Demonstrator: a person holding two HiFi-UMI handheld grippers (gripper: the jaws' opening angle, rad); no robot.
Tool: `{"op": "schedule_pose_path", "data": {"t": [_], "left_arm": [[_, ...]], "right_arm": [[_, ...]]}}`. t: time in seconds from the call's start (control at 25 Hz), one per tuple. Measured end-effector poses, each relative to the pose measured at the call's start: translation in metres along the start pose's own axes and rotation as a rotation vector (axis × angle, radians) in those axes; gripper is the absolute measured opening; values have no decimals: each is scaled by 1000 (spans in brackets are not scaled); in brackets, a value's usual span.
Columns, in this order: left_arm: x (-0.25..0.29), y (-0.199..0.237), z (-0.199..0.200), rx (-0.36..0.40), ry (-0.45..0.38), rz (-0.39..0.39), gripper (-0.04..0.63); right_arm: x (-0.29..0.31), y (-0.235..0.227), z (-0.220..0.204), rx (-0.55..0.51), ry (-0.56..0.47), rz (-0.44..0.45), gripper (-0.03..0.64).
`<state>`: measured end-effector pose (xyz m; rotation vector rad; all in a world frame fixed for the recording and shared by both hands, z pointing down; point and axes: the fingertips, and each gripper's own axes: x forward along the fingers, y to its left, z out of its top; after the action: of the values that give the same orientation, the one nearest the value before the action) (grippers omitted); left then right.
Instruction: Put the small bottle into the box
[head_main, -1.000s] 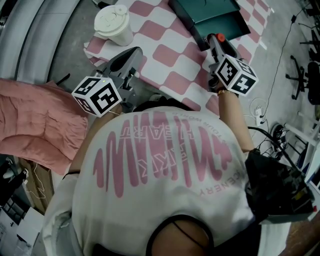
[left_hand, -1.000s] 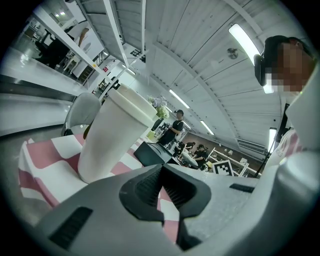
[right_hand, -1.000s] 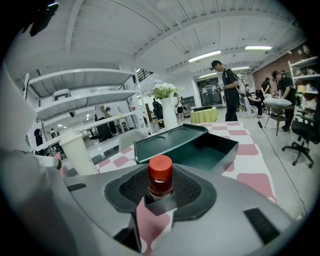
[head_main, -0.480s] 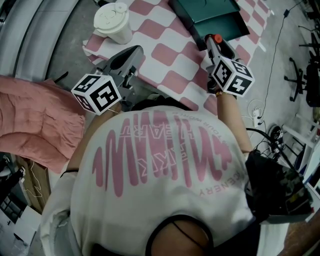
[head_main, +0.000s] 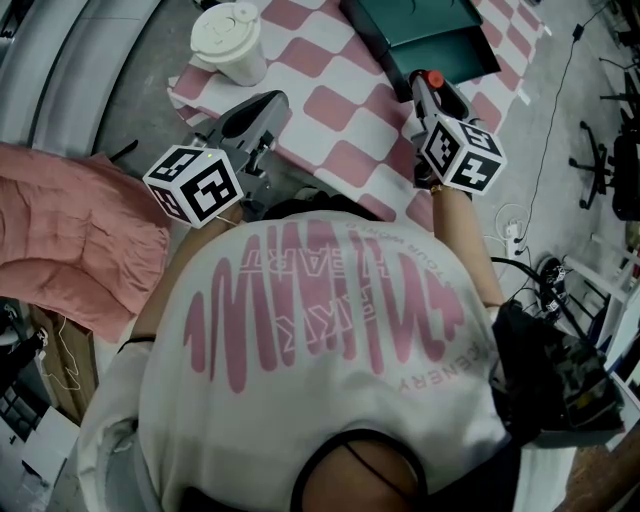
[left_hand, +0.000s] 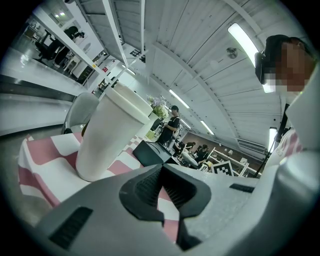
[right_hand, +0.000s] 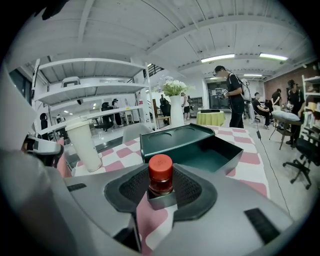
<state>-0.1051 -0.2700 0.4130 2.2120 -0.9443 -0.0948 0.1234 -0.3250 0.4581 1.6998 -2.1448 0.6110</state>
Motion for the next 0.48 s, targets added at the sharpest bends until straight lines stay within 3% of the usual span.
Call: {"op": "schedule_pose_path", "data": {"t": [0.48], "left_arm": [[-3,1,1,5,10,-1,8]], "right_arm": [[0,3,-1,-52,9,-14,138]]}}
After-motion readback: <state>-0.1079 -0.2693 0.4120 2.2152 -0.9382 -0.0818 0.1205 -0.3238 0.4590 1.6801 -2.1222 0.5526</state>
